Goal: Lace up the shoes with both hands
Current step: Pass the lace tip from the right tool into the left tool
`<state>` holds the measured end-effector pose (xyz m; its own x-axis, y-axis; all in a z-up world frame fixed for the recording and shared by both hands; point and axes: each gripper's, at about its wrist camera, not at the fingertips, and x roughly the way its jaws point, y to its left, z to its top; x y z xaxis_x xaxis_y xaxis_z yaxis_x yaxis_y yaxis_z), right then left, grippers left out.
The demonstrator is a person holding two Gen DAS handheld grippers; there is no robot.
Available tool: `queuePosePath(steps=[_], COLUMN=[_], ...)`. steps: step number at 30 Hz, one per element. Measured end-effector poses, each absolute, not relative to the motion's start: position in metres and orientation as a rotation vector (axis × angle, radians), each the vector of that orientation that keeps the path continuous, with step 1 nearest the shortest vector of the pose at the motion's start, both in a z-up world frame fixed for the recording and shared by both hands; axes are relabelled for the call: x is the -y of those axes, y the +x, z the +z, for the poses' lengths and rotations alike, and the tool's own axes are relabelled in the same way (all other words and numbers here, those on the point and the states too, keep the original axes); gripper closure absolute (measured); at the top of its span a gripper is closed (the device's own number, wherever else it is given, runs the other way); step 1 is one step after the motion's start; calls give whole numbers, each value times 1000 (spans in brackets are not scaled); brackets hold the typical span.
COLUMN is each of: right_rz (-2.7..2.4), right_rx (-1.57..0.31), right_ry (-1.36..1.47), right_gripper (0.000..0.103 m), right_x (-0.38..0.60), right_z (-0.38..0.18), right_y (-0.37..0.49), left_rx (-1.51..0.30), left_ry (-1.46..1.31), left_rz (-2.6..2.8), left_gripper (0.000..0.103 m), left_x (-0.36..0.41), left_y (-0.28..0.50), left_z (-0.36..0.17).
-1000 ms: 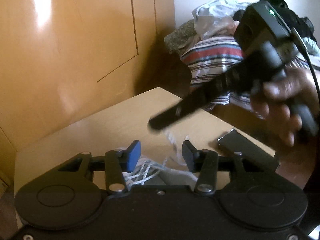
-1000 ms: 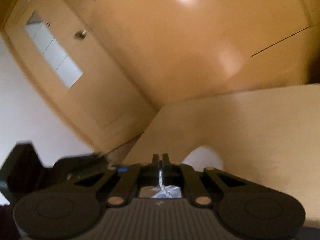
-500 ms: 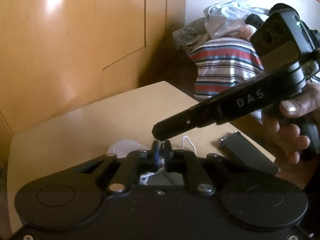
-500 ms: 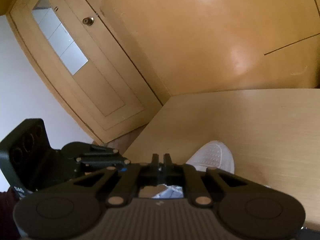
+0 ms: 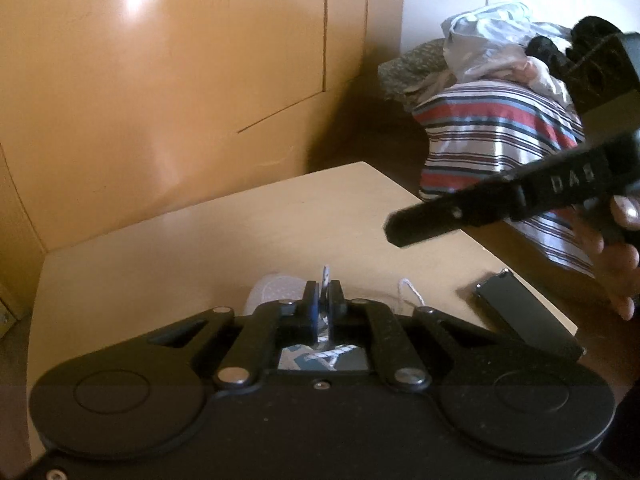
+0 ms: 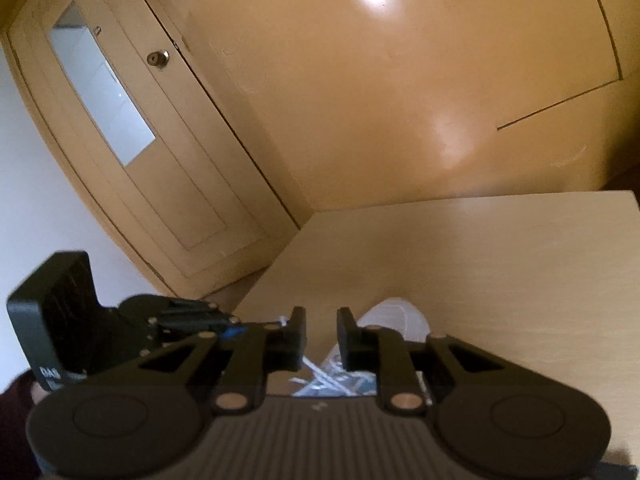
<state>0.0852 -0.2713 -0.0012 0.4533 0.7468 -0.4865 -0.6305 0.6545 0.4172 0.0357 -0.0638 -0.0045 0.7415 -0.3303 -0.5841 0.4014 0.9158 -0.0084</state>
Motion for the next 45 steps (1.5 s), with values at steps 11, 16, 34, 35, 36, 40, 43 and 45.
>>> queuePosePath(steps=[11,16,34,35,36,40,43,45], right_rz=[875,896,894,895,894,897,902,904], right_rx=[-550,-505,-548,-554,-554,-560,-561,-560], right_ry=[-218,-252,-184,-186,-191,-209,-221,-227], right_gripper=[84,81,100,100,99,99,99,100], right_x=[228,216,214,214,213,214,215,213], right_z=[-17,-24,-28,-29,-29,-29,-29,-28], right_y=[40,31,25,24,24,28,25,25], left_rx=[-559,-579,-596,-597,-598,-604,-608,-612], left_ry=[-70,-84,-89,-92,-93,-102,-109,-109], left_rz=[-446,-460,-477,-476,-476,-474,-483,-487], left_gripper=[101,101,90,90,90,87,87,87], left_x=[34,35,40,40,40,39,39,40], left_y=[24,24,23,23,24,28,30,30], left_z=[15,13,11,11,11,9,7,6])
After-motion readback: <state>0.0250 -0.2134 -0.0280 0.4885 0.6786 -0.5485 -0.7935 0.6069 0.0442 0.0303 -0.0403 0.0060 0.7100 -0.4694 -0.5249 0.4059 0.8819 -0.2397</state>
